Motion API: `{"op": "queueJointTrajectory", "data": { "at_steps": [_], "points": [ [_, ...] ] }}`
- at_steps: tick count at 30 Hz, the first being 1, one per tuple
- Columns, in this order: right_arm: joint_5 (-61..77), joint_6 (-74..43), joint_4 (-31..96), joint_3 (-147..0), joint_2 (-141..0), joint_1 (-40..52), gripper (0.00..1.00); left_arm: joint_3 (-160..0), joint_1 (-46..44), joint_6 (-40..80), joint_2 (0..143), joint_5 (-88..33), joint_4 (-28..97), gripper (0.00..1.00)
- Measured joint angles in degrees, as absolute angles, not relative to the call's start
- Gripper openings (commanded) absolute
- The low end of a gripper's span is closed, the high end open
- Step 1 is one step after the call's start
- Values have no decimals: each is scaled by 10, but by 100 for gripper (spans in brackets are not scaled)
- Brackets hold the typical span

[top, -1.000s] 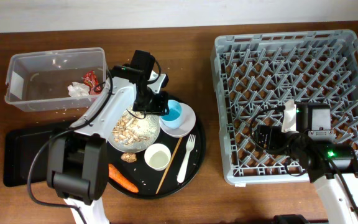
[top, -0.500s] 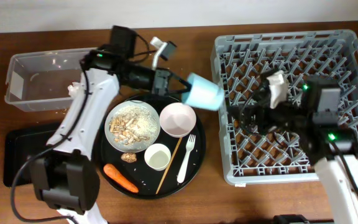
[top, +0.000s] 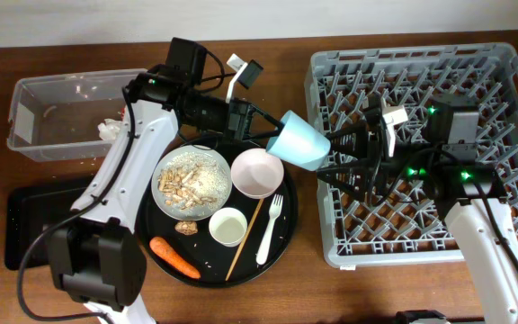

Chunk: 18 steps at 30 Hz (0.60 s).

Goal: Sort waste into correct bins and load items into the dishwasher rack
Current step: 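Hand the blue cup to the right gripper and place it in the rack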

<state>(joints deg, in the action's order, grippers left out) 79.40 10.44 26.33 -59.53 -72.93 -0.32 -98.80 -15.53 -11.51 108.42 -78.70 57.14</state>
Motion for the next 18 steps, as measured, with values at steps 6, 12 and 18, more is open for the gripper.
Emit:
{"op": "queueJointTrajectory", "data": {
  "at_steps": [6,12,18],
  "points": [
    [747,102,281,-596,-729,-3,82,-988,-177,-109,1084,-778,563,0],
    [740,102,282,-596,-729,-3,53,-988,-180,-102,1084,-770,559,36],
    [514,49,412,-610,-729,-3,48,-990,-169,-60,1084,-414,641,48]
  ]
}}
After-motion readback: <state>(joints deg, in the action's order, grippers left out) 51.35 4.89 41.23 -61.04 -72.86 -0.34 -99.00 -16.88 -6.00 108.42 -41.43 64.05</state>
